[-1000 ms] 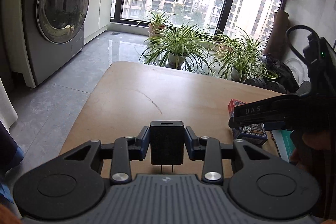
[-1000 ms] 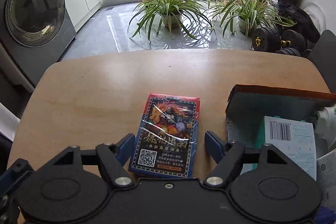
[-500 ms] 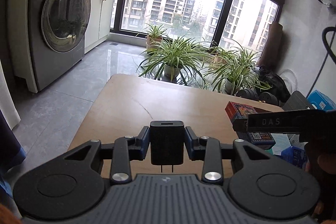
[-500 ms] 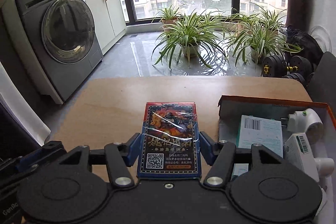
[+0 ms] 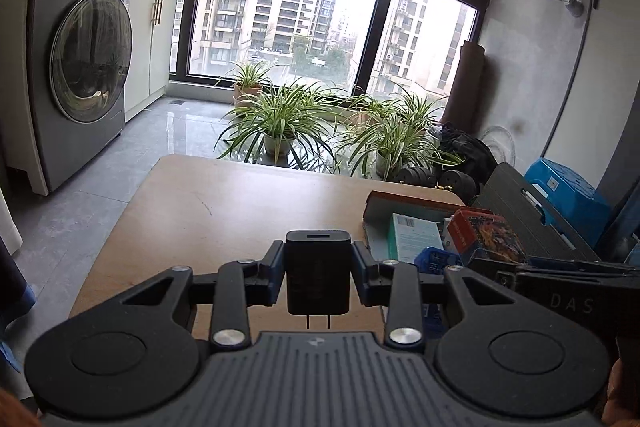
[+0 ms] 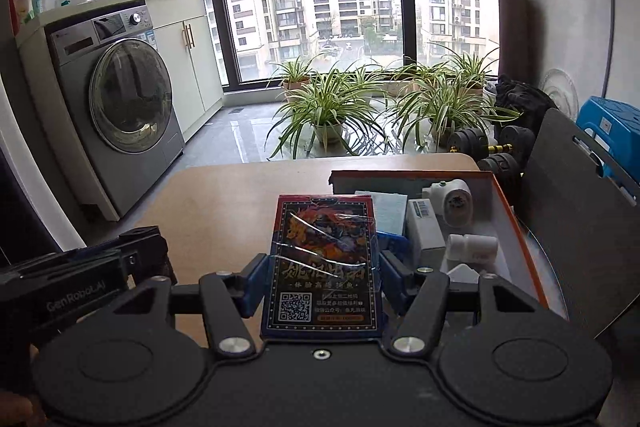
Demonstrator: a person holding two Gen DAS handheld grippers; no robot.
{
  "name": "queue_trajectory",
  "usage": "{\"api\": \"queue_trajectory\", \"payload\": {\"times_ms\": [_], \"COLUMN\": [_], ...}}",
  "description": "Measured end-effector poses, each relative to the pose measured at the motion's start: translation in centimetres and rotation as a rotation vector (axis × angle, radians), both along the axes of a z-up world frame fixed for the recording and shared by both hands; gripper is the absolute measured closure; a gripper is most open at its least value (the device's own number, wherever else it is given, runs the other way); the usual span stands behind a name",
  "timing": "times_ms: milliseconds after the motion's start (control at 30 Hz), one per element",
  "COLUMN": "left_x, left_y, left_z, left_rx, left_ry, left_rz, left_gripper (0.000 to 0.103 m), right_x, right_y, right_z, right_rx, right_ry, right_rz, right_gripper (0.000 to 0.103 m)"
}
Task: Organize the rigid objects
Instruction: 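Carry the black charger with left tool while right tool carries the card box over the tray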
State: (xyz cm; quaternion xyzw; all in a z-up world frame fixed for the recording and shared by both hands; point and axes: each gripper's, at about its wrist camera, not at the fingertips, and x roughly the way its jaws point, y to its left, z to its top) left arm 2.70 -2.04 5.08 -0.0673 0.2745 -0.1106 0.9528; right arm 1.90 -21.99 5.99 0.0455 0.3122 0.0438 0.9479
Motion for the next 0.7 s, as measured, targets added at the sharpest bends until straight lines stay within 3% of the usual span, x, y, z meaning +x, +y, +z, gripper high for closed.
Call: {"api": "queue_trajectory", "payload": {"times_ms": [300,700], "left_x": [-3.1,-5.1], "left_y": [-4.3,-8.3], "left_z": [-0.1,-1.1], "left_rx": [0.0,0.009], "left_ry": [-0.003,0.012], "left_rz": [-0.093,-0.187], "left_gripper": [0.067,0.067], "right_x": [-5.3,-8.3], "right_y": [-5.1,-9.4], "right_z": [-0.2,-1.1], "right_rx": [-0.014,-0.013], "right_ry": [-0.022,-0.035], "right_rz": [-0.099,-0.191], "right_gripper": [0.032,0.032]}}
